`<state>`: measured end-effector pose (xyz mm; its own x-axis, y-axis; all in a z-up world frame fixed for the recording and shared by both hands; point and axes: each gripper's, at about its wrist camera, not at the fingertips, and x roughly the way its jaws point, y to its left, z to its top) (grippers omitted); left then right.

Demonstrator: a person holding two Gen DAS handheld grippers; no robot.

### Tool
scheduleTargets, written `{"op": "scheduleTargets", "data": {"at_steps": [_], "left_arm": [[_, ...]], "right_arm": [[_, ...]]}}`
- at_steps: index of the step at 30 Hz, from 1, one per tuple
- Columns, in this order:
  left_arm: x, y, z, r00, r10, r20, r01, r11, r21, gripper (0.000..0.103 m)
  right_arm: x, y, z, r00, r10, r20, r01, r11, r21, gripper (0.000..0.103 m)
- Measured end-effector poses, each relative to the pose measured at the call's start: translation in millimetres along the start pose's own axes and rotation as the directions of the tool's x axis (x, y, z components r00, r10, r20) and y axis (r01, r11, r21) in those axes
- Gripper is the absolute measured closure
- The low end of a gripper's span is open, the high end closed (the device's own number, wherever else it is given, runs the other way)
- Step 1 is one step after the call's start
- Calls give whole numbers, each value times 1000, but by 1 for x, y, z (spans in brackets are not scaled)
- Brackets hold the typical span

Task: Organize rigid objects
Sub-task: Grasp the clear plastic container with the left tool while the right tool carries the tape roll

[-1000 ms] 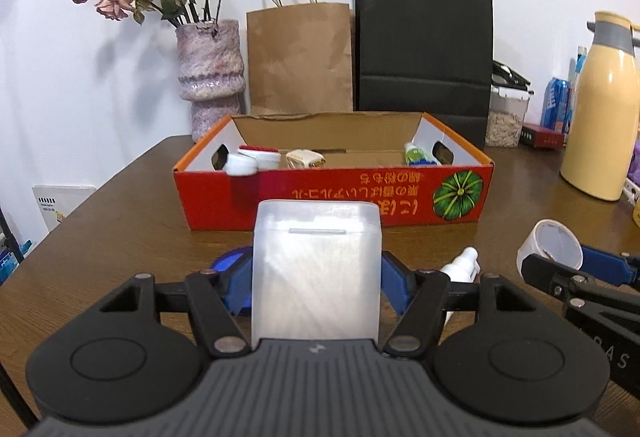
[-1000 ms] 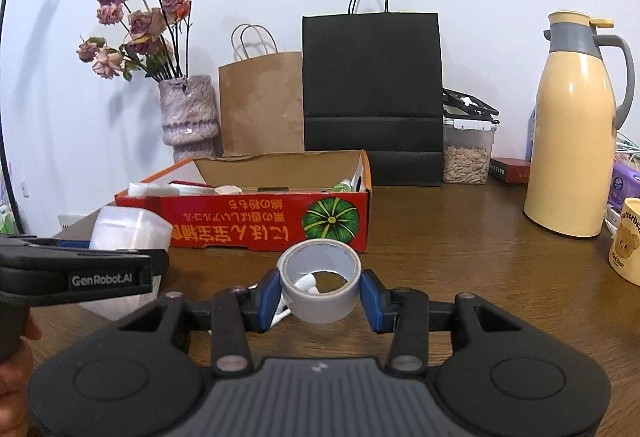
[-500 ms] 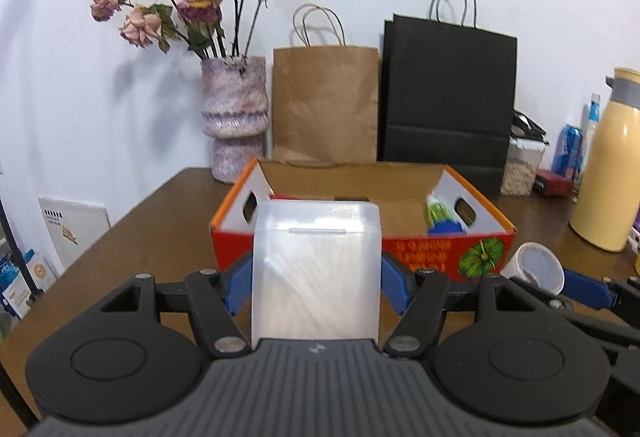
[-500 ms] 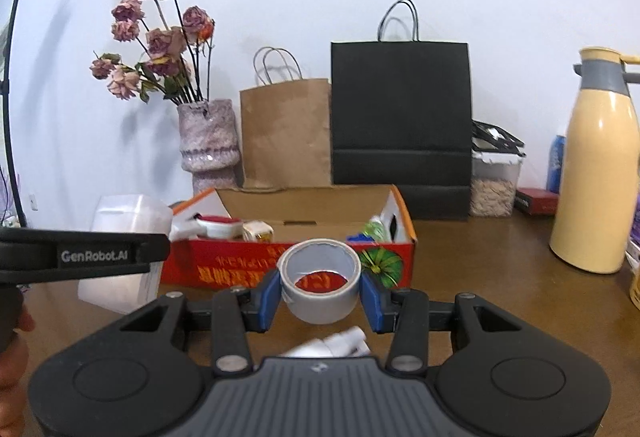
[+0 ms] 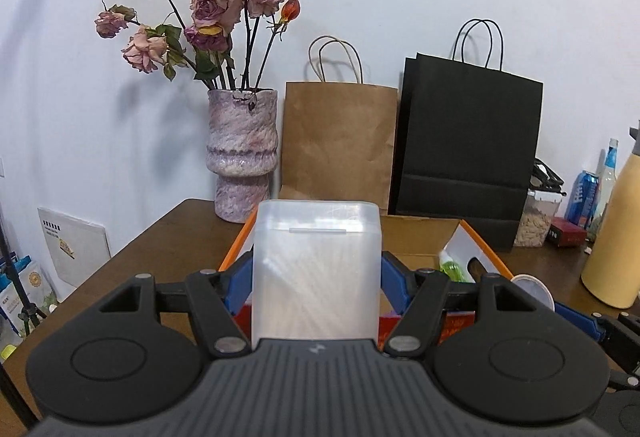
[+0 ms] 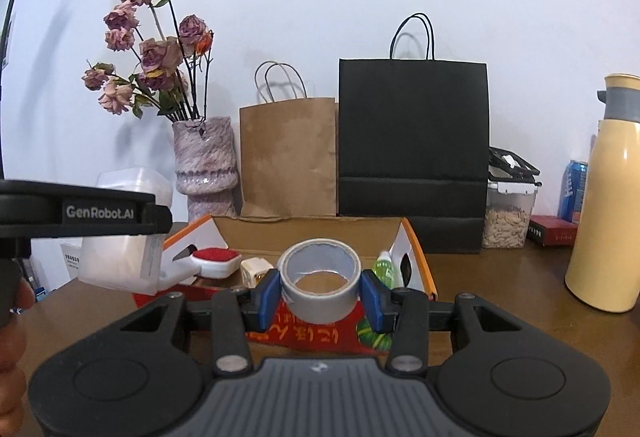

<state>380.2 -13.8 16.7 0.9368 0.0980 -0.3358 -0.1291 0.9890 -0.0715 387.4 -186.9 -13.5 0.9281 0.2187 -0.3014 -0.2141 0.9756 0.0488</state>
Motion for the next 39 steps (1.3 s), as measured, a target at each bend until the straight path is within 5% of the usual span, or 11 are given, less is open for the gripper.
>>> {"op": "scheduleTargets", "data": {"at_steps": [39], "left_arm": [[133,-25,26,997,50,-66,-49,999,19,36]], "right_arm": [[133,-20,30,998,23,-61,-23,1000,-2,61]]}}
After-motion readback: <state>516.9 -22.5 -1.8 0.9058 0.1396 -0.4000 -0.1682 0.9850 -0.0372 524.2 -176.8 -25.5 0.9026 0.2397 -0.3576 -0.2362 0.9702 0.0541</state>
